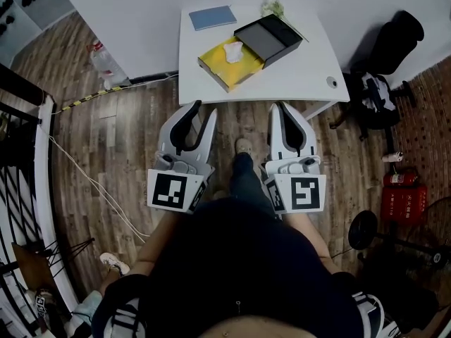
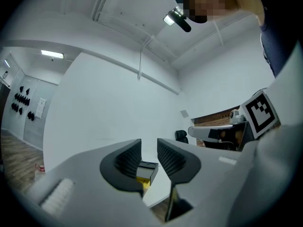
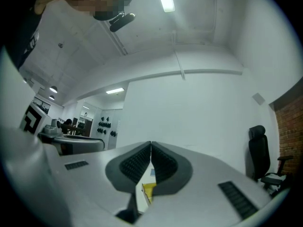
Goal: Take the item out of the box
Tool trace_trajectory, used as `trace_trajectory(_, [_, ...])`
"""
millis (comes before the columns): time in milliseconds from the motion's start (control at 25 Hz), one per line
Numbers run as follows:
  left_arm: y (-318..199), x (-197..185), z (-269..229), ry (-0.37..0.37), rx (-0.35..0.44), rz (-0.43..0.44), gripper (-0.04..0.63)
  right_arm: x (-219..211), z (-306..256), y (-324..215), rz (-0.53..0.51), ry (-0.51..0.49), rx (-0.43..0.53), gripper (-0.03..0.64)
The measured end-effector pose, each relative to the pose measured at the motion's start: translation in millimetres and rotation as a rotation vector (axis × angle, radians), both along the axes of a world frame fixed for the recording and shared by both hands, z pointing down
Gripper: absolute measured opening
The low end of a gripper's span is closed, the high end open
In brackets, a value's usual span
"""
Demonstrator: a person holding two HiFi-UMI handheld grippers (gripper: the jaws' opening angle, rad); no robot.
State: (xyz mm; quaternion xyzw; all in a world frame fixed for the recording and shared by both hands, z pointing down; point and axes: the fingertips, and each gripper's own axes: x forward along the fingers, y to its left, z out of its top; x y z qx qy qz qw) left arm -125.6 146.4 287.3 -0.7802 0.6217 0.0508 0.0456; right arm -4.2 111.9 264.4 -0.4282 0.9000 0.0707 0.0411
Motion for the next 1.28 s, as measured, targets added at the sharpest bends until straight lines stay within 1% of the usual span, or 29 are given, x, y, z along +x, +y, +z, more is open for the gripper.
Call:
trace_trajectory(160, [-28.5,-5.6,4.1,0.005,-0.020,-0.019,0.112,-4.3,4.8,-30.9,-0.007,0.002,-0.012,0.012])
trace_trajectory(480, [-108.7,-6.7,5.2,-0.001,-0.010,-0.019,0.112,-11.2,2.2,-116.9,-0.032,0.009,-0.019,0.012])
trace_trajectory(800, [-194.0,-7.3,-2.6,0.011,-0.005,-0.044,0.113,-11.1,0.3,-210.6,-0.064,0.007,-0.044,0.012])
trace_trajectory(960, [-232.7,-9.1,-0.9,0.000,-0.015,-0.069,0.113,-11.1,5.1,-255.3,-0.082,0.002,-0.062,0.012])
trace_trajectory(1280, [-300.0,-18.3,15.7,-0.005,-0.068,-0.136,0.113,-22.6,17.6,-331.7,-0.152,0.001,-0.086,0.012])
